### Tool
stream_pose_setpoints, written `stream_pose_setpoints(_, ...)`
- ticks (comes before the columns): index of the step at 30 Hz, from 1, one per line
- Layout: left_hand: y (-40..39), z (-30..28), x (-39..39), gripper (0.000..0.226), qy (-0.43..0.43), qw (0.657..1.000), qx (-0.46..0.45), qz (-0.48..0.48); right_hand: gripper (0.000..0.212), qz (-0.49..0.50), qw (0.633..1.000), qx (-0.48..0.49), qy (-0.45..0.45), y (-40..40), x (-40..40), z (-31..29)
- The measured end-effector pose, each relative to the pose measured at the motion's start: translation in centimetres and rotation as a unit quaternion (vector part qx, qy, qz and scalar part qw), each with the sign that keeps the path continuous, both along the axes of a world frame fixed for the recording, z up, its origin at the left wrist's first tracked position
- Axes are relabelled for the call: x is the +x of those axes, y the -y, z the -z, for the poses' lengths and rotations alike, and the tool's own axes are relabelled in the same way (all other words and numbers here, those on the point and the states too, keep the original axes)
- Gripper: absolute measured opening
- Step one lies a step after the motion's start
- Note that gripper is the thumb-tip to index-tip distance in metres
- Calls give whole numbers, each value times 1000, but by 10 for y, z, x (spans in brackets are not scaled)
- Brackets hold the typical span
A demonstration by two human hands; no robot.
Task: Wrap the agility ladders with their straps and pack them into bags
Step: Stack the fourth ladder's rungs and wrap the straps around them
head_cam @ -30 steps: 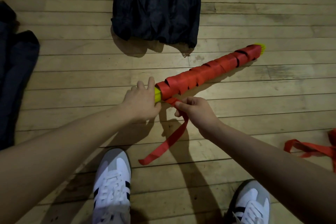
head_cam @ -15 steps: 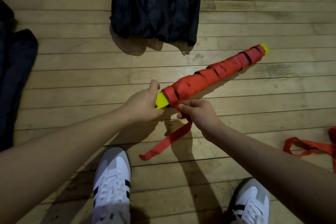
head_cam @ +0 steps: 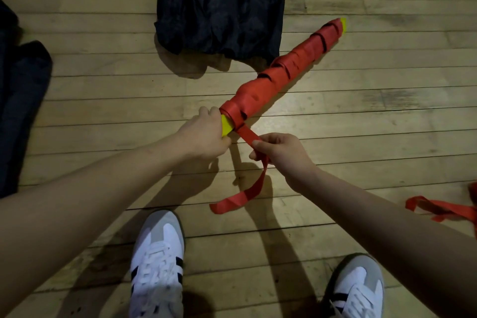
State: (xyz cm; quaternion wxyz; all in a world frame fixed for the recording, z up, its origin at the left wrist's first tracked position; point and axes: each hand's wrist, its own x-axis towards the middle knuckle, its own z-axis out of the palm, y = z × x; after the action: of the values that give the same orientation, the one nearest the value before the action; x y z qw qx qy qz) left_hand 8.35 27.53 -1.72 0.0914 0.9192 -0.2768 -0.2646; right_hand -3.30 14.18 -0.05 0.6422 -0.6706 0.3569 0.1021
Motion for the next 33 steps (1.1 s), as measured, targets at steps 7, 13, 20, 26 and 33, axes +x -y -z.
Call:
stream_pose_setpoints(7, -5, -5, -15, 46, 26, 995, -88, 32, 10, -27, 999, 13, -14, -2, -2, 4)
stream_pose_setpoints(13, 2, 4, -24, 48, 18, 999, -26, 12, 10, -30, 1000, -3, -8, -3, 1, -2)
stream_pose_setpoints(20, 6, 8, -24, 53, 28, 999, 23, -11, 10, -46, 999, -28, 2, -7, 2, -6)
stream_pose_setpoints(26, 6, -6, -6, 66, -101, 993, 64, 3, 16, -26, 999, -29, 5, -9, 2, -2)
stream_pose_setpoints(33, -1, -10, -17, 54, 45, 997, 25, 52, 18, -15, 1000, -21, -11, -9, -3, -1)
